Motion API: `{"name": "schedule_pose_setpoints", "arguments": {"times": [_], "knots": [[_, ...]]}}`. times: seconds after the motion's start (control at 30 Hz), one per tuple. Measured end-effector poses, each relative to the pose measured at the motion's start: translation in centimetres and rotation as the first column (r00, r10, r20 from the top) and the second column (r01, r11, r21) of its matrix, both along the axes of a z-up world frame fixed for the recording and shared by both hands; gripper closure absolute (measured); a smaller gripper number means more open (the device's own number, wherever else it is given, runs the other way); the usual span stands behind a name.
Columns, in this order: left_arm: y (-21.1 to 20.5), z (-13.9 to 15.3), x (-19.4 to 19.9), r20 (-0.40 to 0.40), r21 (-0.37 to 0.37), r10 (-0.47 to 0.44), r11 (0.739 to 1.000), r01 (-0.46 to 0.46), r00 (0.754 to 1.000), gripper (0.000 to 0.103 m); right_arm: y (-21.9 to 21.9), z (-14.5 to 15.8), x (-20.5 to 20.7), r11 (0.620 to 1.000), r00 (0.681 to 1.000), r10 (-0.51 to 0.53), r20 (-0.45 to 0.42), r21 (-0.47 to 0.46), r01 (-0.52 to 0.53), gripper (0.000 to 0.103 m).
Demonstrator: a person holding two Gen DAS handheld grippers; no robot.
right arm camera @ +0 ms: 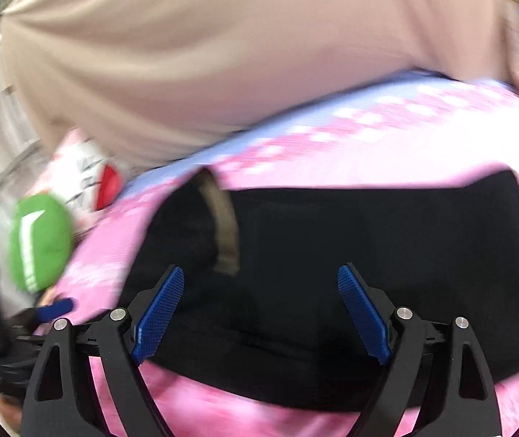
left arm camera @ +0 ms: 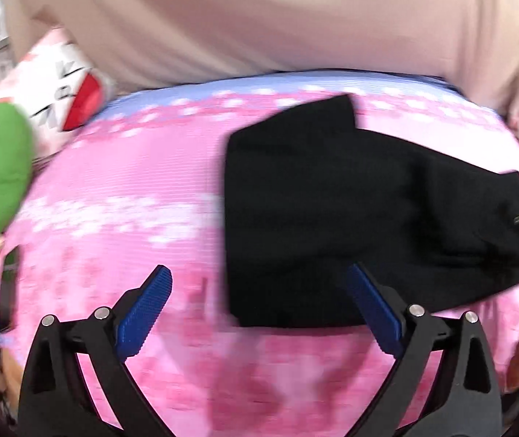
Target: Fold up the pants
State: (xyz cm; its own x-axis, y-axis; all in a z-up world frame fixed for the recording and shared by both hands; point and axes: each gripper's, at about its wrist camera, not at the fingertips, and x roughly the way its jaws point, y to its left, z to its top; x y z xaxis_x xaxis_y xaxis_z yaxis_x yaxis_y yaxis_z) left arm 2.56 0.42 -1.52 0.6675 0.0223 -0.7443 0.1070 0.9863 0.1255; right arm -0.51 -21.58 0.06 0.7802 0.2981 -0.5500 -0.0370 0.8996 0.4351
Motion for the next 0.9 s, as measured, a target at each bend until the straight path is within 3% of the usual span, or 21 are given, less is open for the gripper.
{"name": "schedule_pose_setpoints", "arguments": {"times": [0.1,0.23,0.37,0.43,0.6,0.67,0.73,0.77,0.9], "knots": [[2.0,-0.7,1.0,-0.015,0.007,0.059,0.998,-0.059,0.998,0.008,3.6,0.9,3.3,0.992,0.995,0.096,-0.035,-0.084,-0.099,0.017],[4.0,-1.8,1.3,-0.030,0.008,0.083,0.997,-0.082,0.996,0.008,6.8,-0.2,8.3,0.976,0.981,0.130,-0.144,-0.155,-0.152,0.017],[5.7,-2.7,1.1,-0.052,-0.001,0.084,0.996,-0.084,0.995,0.008,8.0,-3.7,11.4,0.969,0.952,0.081,-0.296,-0.199,-0.144,0.017],[6.6,-2.8,0.6,-0.057,-0.014,0.082,0.996,-0.083,0.995,0.008,8.9,-4.5,11.3,0.957,0.951,0.071,-0.299,-0.248,-0.149,0.017],[7.4,-3.2,0.7,-0.059,-0.029,0.093,0.995,-0.094,0.994,0.008,10.5,-4.4,10.3,0.947,0.964,0.060,-0.260,-0.290,-0.137,0.047],[7.5,-3.2,0.9,-0.061,-0.026,0.104,0.994,-0.106,0.993,0.008,10.3,-3.8,10.0,0.949,0.969,0.039,-0.245,-0.294,-0.112,0.077],[7.7,-3.2,1.0,-0.066,-0.027,0.113,0.993,-0.115,0.991,0.008,9.5,-3.0,9.8,0.969,0.971,0.062,-0.231,-0.219,-0.114,0.082],[7.7,-3.2,1.0,-0.067,-0.027,0.119,0.992,-0.121,0.991,0.008,9.1,-2.1,9.6,0.979,0.973,0.085,-0.217,-0.165,-0.122,0.091],[7.5,-2.6,1.0,-0.065,-0.024,0.125,0.992,-0.126,0.990,0.008,8.4,2.8,7.5,0.982,0.978,0.184,-0.099,-0.021,-0.187,0.094]]}}
